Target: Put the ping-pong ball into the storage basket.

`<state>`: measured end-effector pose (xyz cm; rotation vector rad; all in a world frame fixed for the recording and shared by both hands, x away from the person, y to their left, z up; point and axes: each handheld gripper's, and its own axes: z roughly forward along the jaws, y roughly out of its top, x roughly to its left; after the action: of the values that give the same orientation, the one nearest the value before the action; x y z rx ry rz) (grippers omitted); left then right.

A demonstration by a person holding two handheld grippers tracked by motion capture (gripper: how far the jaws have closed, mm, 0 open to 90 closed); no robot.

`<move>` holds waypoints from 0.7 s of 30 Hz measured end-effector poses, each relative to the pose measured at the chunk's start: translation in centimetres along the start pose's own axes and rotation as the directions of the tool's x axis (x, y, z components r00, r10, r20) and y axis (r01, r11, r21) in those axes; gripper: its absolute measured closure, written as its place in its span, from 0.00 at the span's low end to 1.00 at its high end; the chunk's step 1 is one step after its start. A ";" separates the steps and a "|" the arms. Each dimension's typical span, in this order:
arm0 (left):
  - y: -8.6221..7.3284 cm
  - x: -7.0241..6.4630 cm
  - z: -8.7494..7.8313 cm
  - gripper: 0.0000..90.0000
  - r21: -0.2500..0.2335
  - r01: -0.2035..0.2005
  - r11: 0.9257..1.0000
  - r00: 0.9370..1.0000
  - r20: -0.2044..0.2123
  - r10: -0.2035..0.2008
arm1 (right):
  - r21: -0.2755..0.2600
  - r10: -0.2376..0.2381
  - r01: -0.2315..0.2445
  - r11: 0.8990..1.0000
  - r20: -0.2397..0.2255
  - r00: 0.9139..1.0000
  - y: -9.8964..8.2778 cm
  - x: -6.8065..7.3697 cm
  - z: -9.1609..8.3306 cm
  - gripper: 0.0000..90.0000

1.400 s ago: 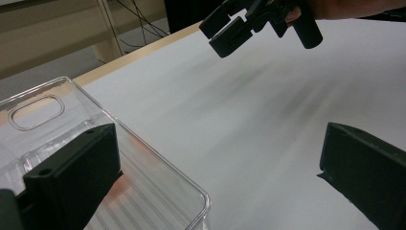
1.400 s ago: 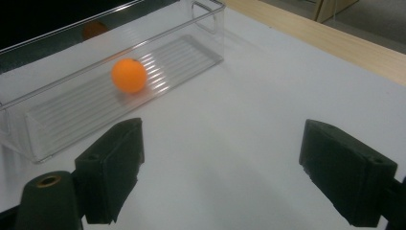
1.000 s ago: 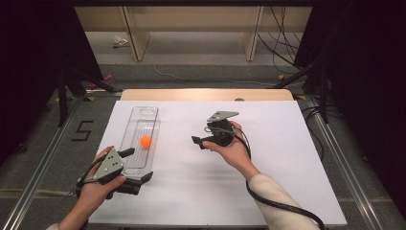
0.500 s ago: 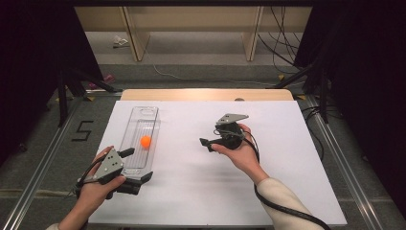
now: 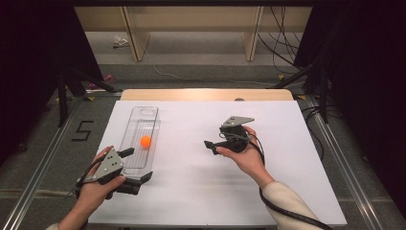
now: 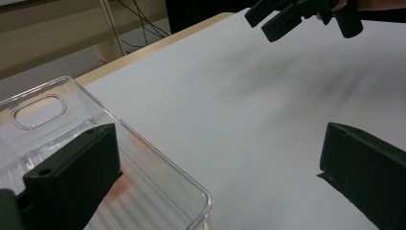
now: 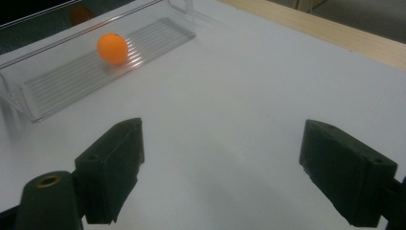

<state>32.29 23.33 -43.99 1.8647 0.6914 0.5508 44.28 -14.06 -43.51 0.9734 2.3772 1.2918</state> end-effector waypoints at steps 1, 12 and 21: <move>0.0 0.0 0.0 0.00 0.000 0.000 1.000 1.000 -0.001 0.000 | -0.001 0.000 0.000 1.000 0.001 1.000 -0.1 0.0 -0.2 0.18; 0.0 0.0 0.0 0.00 0.001 -0.001 1.000 1.000 -0.003 0.001 | -0.017 0.012 -0.012 1.000 0.015 1.000 -1.0 -0.5 -2.3 0.18; 0.0 0.0 0.0 0.00 0.002 -0.001 1.000 1.000 -0.003 0.001 | -0.034 0.034 -0.033 0.999 0.028 0.999 -1.9 -0.9 -4.1 0.18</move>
<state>32.28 23.35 -43.97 1.8663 0.6929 0.5541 41.99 -18.01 -42.75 1.0188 2.3193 1.3162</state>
